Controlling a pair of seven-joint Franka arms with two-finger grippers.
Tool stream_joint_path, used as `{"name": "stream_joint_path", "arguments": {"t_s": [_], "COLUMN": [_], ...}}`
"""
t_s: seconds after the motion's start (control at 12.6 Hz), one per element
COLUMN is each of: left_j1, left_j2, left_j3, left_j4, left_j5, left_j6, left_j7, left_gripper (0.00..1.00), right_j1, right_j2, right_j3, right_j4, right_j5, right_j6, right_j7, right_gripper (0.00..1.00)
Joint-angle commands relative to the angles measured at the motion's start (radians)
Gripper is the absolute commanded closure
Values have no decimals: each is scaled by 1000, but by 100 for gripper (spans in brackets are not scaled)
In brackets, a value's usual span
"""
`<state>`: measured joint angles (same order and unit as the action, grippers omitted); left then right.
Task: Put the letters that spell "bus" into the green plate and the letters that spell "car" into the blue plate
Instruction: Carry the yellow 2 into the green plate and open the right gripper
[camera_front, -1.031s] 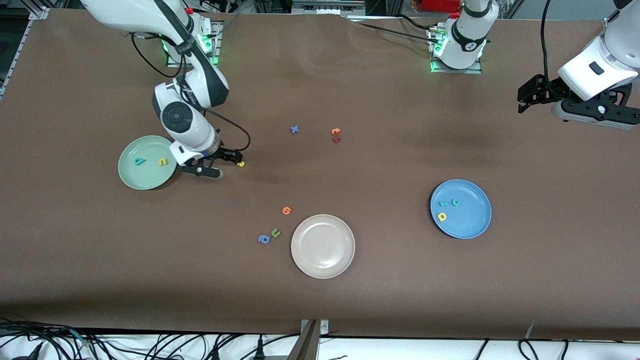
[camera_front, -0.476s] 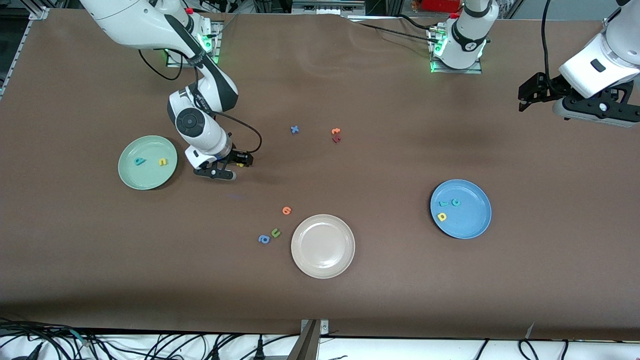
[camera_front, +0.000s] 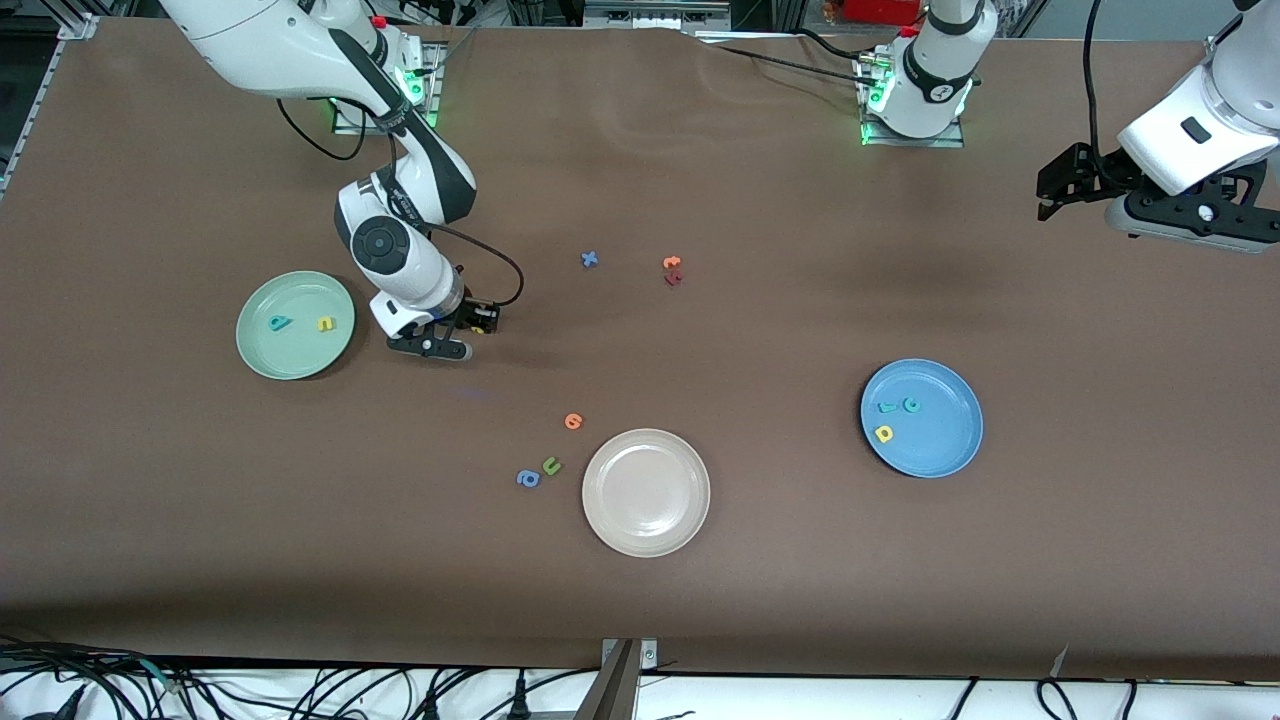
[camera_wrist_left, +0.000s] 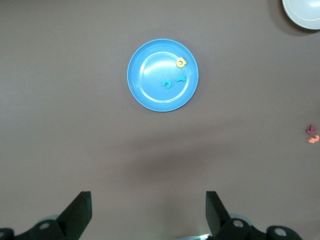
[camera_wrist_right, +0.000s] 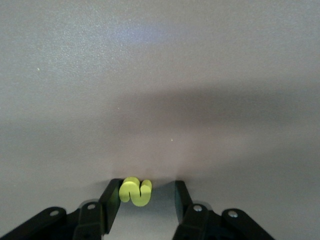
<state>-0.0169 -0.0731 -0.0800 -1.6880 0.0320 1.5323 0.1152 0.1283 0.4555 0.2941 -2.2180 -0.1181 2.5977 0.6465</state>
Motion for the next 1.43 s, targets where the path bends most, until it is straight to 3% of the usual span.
{"name": "stream_joint_path", "arguments": {"t_s": [0.0, 0.24, 0.4, 0.63, 0.79, 0.95, 1.19, 1.35], "left_j1": [9, 17, 17, 18, 18, 18, 18, 18], "left_j2": [-27, -27, -27, -28, -28, -28, -27, -27], "left_j3": [0, -1, -1, -1, -1, -1, -1, -1], "left_j4": [-19, -19, -19, -19, -19, -19, -19, -19], "left_j5": [-17, -17, -17, -17, -17, -17, -17, -17], "left_j6": [-6, -9, -9, -21, -21, -21, -21, -21], "left_j7": [0, 0, 0, 0, 0, 0, 0, 0], "left_gripper": [0, 0, 0, 0, 0, 0, 0, 0], "right_j1": [2, 2, 1, -4, -6, -6, -6, -7], "right_j2": [15, 14, -3, -127, -179, -192, -181, -156], "right_j3": [5, 3, 0, -35, -116, -249, -407, -441], "right_j4": [1, 3, 3, 61, 93, 80, 20, -3], "right_j5": [11, 11, 11, 6, 1, 3, 5, 8], "right_j6": [1, -2, -19, -300, -474, -525, -499, -458], "right_j7": [-5, -4, -8, -21, -127, -306, -534, -587], "right_gripper": [70, 89, 90, 90, 90, 90, 90, 89]}}
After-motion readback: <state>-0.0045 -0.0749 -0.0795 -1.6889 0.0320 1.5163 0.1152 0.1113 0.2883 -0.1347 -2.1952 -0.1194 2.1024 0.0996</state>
